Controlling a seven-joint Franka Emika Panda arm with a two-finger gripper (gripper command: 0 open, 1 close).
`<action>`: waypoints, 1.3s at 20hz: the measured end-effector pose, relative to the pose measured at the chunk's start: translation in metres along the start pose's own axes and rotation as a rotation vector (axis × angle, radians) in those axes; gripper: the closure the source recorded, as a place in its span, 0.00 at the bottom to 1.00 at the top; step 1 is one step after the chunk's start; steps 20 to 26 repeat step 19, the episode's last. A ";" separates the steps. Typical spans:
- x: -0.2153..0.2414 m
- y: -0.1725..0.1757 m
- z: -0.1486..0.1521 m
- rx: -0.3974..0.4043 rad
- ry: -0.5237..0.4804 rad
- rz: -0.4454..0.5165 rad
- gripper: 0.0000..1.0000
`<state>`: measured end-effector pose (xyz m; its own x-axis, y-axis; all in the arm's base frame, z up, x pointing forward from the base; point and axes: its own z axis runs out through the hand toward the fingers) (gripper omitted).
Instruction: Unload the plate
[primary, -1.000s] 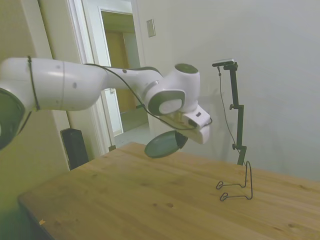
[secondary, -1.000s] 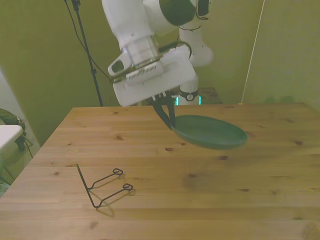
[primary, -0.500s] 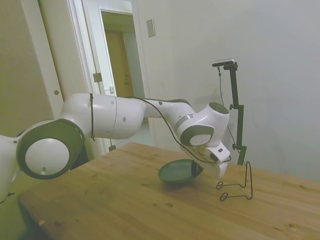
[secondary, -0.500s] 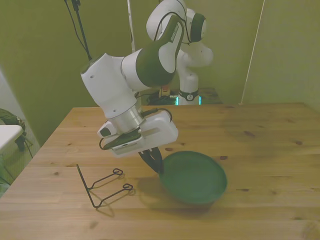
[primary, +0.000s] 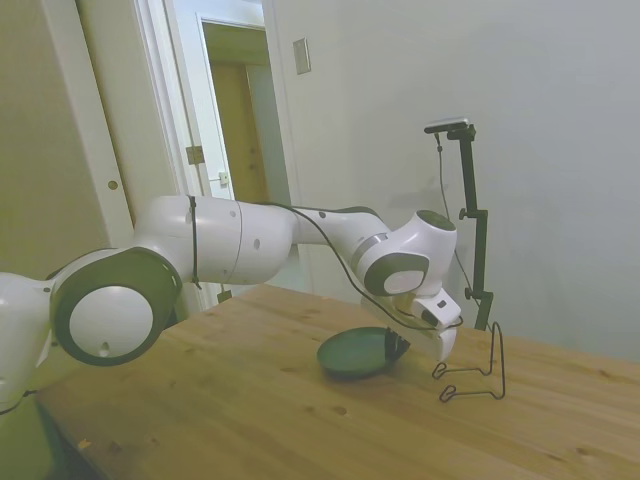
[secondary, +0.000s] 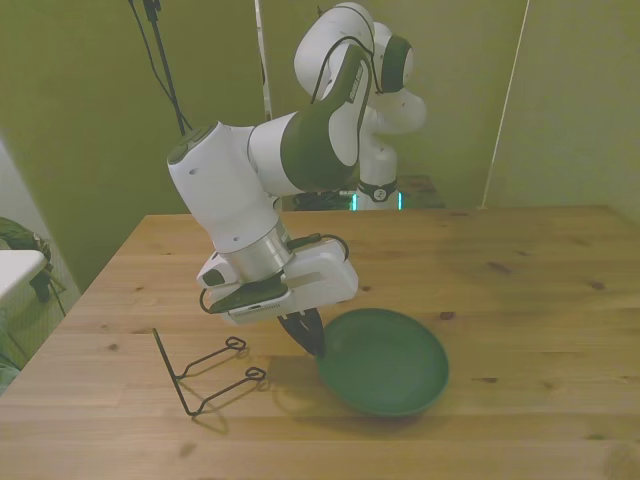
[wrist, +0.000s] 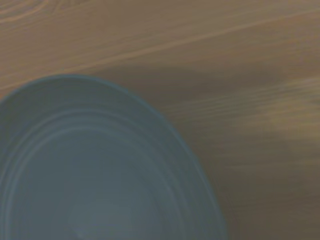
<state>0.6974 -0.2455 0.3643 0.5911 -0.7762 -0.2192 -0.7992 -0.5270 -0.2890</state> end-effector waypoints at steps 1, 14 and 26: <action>0.000 0.000 0.000 -0.001 0.000 0.000 0.00; -0.005 -0.007 -0.019 -0.005 0.030 -0.023 0.00; -0.041 -0.016 -0.090 -0.015 0.041 -0.068 0.00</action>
